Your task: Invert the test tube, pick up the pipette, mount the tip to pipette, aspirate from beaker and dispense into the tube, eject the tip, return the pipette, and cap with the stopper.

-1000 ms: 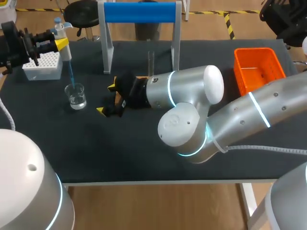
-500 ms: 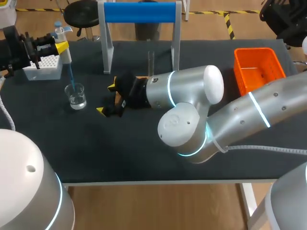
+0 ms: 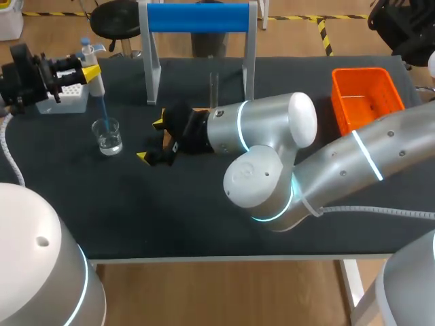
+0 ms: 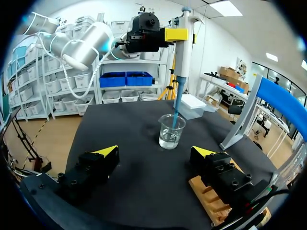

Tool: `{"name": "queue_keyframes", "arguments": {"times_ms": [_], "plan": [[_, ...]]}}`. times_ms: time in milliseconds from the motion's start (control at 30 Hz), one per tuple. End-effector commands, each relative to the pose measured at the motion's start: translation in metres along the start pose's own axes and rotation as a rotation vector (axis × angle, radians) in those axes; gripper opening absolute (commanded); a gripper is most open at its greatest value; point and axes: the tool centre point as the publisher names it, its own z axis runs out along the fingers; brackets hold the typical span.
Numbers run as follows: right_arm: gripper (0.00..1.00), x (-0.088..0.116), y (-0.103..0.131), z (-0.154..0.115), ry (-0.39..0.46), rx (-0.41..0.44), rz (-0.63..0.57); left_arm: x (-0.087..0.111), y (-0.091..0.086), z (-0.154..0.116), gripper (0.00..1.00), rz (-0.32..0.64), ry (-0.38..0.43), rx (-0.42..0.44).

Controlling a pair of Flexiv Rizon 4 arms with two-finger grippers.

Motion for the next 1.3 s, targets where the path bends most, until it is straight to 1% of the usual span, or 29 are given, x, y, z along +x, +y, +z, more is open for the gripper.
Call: {"name": "queue_keyframes", "arguments": {"times_ms": [33,600,1300], "plan": [[1.00,0.001,0.001,0.000,-0.002,0.004,0.000,-0.002,0.004,-0.002,0.00,-0.006,0.001,0.005],[1.00,0.001,0.001,0.000,-0.002,0.004,0.000,-0.004,0.015,-0.005,0.00,-0.037,-0.015,0.008],[1.00,0.001,0.001,0.000,-0.002,0.004,0.000,-0.007,0.025,-0.005,0.00,-0.076,-0.017,0.001]]}}
